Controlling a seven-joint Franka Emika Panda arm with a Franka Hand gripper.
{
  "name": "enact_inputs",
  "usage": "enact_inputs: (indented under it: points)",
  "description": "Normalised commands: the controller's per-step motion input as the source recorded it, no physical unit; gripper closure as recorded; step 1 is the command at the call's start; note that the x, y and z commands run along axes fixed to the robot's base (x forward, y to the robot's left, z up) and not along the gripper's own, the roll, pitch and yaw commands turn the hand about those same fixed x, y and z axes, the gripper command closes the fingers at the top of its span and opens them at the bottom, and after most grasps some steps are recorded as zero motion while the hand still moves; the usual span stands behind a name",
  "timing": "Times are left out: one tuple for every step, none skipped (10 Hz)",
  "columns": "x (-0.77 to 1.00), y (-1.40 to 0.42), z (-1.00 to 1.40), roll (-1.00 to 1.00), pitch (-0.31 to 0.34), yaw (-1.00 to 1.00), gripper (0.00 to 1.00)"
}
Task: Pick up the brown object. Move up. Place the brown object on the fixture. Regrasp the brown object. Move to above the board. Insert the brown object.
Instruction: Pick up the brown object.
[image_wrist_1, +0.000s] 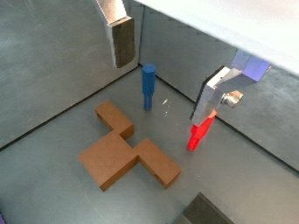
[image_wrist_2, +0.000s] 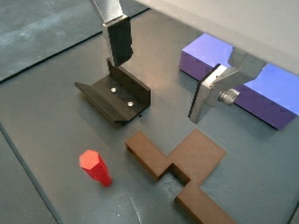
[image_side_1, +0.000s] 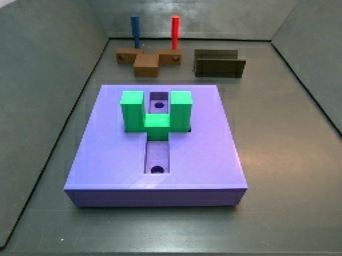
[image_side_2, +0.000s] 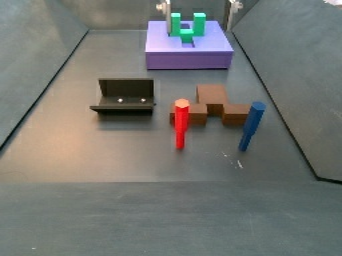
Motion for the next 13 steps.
enact_inputs:
  points:
    - [0.00, -0.08, 0.00, -0.01, 0.000, 0.00, 0.00]
    - [-0.05, -0.70, -0.44, -0.09, -0.123, 0.19, 0.00]
    - [0.00, -0.80, -0.61, -0.06, -0.110, 0.19, 0.00]
    - [-0.04, -0.83, -0.76, -0.03, -0.183, 0.06, 0.00]
    - [-0.18, -0.68, -0.80, 0.00, -0.181, 0.00, 0.00]
    - [-0.31, -0.43, -0.80, 0.00, -0.207, -0.02, 0.00]
    - [-0.41, -0.11, -0.83, -0.02, -0.221, -0.06, 0.00]
    - [-0.35, 0.00, -0.82, 0.00, -0.233, -0.03, 0.00]
    - [-0.14, 0.00, -0.68, -0.01, -0.244, 0.00, 0.00]
    - [0.00, 0.00, -0.50, -0.02, -0.223, 0.00, 0.00]
    - [0.08, 0.00, -0.39, -0.02, -0.186, 0.00, 0.00]
    - [0.09, 0.00, -0.31, 0.00, -0.126, 0.00, 0.00]
    - [0.00, 0.00, -0.29, 0.01, -0.087, 0.00, 0.00]
